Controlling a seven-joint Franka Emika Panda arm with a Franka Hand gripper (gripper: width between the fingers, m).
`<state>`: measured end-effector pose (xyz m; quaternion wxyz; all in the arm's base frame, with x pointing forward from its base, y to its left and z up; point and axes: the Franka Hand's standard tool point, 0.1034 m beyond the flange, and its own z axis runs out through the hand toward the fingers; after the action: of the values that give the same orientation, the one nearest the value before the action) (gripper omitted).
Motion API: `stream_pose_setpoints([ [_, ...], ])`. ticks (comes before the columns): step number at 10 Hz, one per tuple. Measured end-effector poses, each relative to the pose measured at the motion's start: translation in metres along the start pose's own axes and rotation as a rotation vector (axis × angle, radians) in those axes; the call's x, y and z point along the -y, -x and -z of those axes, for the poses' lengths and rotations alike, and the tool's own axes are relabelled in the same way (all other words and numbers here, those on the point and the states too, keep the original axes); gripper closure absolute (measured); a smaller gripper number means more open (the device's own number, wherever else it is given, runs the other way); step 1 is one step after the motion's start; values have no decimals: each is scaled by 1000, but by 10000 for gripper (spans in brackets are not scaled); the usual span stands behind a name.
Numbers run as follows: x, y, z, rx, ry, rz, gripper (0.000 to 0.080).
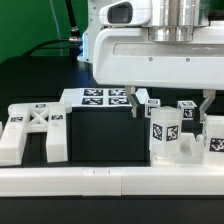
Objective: Assemble chair
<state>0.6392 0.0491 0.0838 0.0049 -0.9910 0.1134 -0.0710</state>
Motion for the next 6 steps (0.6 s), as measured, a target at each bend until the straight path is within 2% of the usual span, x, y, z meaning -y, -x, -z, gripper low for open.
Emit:
stream_pose_setpoints([
  [2, -2, -2, 1, -1, 12, 194, 151],
  [6, -4, -2, 1, -1, 21, 398, 151],
])
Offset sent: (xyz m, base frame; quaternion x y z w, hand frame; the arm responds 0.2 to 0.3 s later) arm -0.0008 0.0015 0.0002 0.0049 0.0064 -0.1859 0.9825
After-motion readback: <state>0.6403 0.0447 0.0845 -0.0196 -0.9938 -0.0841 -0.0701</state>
